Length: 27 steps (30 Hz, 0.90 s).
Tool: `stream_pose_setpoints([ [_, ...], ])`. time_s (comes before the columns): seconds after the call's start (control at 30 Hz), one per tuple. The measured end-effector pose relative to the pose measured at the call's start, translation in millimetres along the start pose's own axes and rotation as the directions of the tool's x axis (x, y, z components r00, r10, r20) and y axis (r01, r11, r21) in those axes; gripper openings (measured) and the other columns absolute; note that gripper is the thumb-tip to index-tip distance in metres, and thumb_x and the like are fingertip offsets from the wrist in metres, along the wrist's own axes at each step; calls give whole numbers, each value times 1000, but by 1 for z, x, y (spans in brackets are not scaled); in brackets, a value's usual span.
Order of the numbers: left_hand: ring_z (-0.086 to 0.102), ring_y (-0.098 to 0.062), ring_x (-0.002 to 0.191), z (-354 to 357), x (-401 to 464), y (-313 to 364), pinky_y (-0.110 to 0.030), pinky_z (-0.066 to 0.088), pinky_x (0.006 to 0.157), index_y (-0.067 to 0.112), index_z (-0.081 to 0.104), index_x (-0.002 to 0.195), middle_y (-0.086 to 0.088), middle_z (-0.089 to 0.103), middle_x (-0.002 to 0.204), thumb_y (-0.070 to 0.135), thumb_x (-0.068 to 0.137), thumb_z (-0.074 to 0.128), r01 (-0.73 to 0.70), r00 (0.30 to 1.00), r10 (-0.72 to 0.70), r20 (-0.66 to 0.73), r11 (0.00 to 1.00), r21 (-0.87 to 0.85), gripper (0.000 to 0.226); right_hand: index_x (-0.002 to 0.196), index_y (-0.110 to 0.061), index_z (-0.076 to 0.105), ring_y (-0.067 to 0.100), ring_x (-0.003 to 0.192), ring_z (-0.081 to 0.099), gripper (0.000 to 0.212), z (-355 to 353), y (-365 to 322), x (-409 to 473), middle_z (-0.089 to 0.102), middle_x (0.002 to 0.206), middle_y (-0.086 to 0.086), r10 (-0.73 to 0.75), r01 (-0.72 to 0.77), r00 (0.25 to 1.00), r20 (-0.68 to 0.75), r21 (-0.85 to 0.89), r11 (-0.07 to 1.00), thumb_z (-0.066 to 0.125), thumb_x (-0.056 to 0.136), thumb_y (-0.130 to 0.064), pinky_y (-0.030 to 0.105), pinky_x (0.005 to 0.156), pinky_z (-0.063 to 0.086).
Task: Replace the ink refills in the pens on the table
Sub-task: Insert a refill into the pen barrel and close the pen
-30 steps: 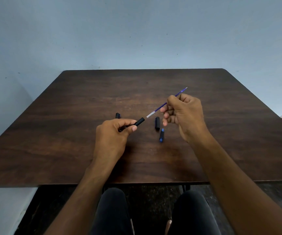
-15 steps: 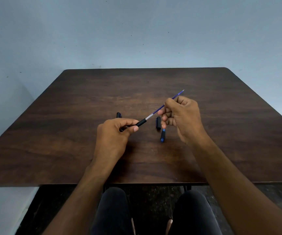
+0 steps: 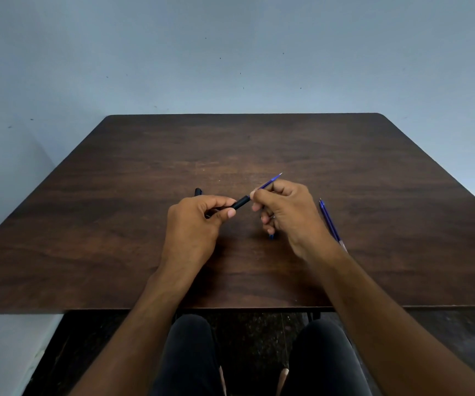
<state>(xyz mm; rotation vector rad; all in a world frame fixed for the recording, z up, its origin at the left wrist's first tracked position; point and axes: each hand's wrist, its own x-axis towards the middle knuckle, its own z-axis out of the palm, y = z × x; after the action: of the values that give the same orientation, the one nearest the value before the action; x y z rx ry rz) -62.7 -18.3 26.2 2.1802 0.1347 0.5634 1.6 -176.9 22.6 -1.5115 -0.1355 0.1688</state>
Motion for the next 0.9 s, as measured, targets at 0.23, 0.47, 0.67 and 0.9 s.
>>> stream_pose_setpoints([
  [0.23,56,25,81,-1,0,-1,6,38,70,22,77,104,28,63,82,17,82,77,3,1000,-3,8,1000,19,22,84,0,69,15,50,53,12,0,-6,-5,67,64,7,16,-16,999,31,-25,1000,72,91,-9,29,42,43],
  [0.47,59,19,86,-2,2,0,4,39,71,25,77,103,24,68,86,18,82,78,1,1000,-1,2,1000,14,23,83,-7,74,16,50,54,5,-6,-7,1,67,64,6,-2,1,1000,15,80,997,74,84,-11,28,43,44],
  [0.67,59,20,84,0,3,-1,4,39,72,23,77,104,24,67,85,16,83,77,0,1000,0,4,1000,16,23,69,-12,76,14,48,55,18,-10,-5,4,68,63,7,-67,67,998,-9,72,995,77,86,-12,27,44,44],
  [0.9,59,19,89,1,2,-3,4,39,74,24,77,105,23,69,88,15,83,76,-6,1000,6,2,1000,13,23,72,-8,77,16,49,54,16,-11,-8,2,71,69,11,-52,51,998,24,53,997,81,85,-15,28,44,45],
])
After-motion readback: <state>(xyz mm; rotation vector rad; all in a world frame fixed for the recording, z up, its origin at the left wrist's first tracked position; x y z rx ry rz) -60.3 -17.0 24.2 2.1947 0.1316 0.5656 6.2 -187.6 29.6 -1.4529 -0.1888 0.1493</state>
